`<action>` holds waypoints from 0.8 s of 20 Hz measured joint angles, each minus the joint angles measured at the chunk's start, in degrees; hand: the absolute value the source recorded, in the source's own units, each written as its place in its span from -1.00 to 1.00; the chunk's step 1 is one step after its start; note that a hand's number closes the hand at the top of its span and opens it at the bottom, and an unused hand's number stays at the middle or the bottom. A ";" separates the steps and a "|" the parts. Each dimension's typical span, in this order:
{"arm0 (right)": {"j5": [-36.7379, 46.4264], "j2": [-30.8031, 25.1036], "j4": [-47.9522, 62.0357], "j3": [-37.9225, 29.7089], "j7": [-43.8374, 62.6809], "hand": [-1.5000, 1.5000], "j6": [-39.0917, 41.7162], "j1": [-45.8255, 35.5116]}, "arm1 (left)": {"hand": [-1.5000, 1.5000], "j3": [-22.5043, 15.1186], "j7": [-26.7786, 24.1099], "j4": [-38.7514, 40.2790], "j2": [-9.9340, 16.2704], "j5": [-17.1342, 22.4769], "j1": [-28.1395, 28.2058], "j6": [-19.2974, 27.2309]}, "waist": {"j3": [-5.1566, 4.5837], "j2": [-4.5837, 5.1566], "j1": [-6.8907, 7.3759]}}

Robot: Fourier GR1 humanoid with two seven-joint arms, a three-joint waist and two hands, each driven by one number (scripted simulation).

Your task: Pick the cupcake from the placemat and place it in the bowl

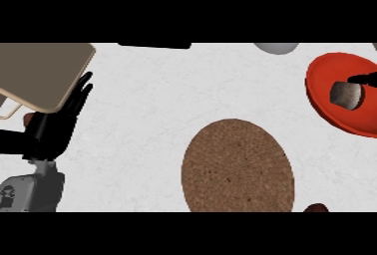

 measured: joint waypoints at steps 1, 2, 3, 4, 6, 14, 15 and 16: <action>-1.15 -1.19 0.48 -1.24 -0.28 -1.00 0.89 0.38 | 0.00 -0.05 -0.16 0.03 -0.16 -0.16 0.09 0.17 | 0.00 0.02 -0.19; -2.11 -2.06 0.88 -2.31 -0.59 -1.00 1.18 0.88 | 0.00 -0.05 -0.30 -0.11 -0.13 -0.25 0.23 0.16 | 0.00 0.02 -0.26; -2.89 -2.78 1.27 -3.19 0.03 -1.00 1.27 0.67 | 0.00 -0.32 -0.45 -0.16 -0.33 -0.48 0.39 0.19 | 0.01 0.04 -0.19; -3.62 -3.97 1.62 -4.02 0.13 -1.00 1.86 1.04 | 0.00 -0.16 -0.11 -0.31 -0.09 -0.30 0.41 0.10 | 0.00 0.03 -0.23; -4.79 -6.36 2.09 -5.38 0.53 -1.00 2.71 1.54 | 0.00 -0.25 0.58 -0.66 -0.08 -0.36 -0.07 0.50 | 0.05 0.14 -0.24; -7.50 -14.72 3.74 -8.49 -0.85 -1.00 9.95 7.50 | 0.00 0.05 0.10 -1.30 -0.35 -0.34 0.48 0.82 | 0.20 0.21 -0.73; -7.69 -15.46 3.87 -8.71 -1.25 -1.00 10.90 8.38 | 0.00 0.19 0.37 -1.41 -0.22 -0.11 0.45 0.76 | 0.23 0.22 -0.76; -7.78 -16.19 3.87 -8.82 -1.98 -1.00 11.83 9.45 | 0.00 0.19 0.09 -1.37 -0.34 -0.20 0.74 0.79 | 0.26 0.23 -0.89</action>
